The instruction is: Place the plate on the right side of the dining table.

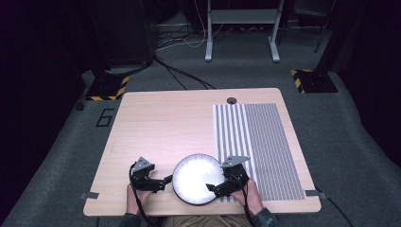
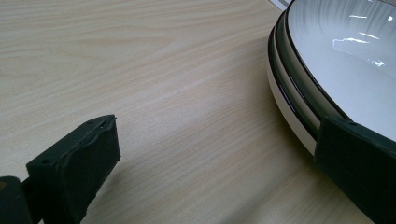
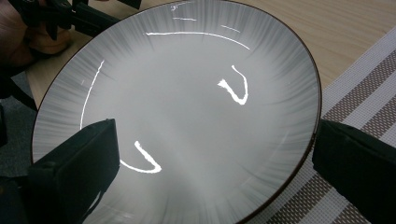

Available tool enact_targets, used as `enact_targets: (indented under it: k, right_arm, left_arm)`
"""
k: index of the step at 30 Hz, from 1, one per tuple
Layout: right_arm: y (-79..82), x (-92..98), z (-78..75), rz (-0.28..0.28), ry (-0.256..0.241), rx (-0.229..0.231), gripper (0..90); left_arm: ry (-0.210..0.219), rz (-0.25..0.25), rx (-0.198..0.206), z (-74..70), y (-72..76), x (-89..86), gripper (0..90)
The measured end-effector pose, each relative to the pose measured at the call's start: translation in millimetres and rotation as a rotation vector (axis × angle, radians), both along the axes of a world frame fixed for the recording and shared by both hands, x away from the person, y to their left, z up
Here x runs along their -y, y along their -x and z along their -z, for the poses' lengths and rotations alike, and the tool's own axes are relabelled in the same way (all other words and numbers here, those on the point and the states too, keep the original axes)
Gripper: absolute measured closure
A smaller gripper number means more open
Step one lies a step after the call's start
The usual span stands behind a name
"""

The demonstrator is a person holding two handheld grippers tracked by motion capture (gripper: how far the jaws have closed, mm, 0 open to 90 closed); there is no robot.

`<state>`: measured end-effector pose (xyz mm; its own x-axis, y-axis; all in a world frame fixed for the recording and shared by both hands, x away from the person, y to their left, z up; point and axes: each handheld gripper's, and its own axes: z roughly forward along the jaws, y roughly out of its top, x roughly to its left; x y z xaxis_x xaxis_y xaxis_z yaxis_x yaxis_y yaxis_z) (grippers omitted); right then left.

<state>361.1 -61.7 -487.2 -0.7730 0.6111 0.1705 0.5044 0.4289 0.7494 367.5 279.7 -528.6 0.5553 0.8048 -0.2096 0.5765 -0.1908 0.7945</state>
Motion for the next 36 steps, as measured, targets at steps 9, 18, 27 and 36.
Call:
enact_targets:
  k: [9,18,27,36]
  right_arm:
    - [1.8,-4.0,-1.4,0.019,0.007,0.022,0.0]
    - [3.6,-8.0,-3.4,0.03,0.02,0.046,0.0]
    - [5.0,-10.3,-2.6,0.039,0.024,0.056,0.0]
    - [5.1,-12.1,-1.4,0.052,0.024,0.067,0.0]
  left_arm:
    - [0.018,-0.006,0.002,0.2,1.1,-0.1,0.1]
    - [0.024,-0.007,-0.008,0.4,0.6,-0.2,0.2]
    - [0.022,-0.018,-0.004,0.4,0.8,-0.3,0.2]
    - [0.021,-0.02,-0.002,0.4,0.8,-0.3,0.2]
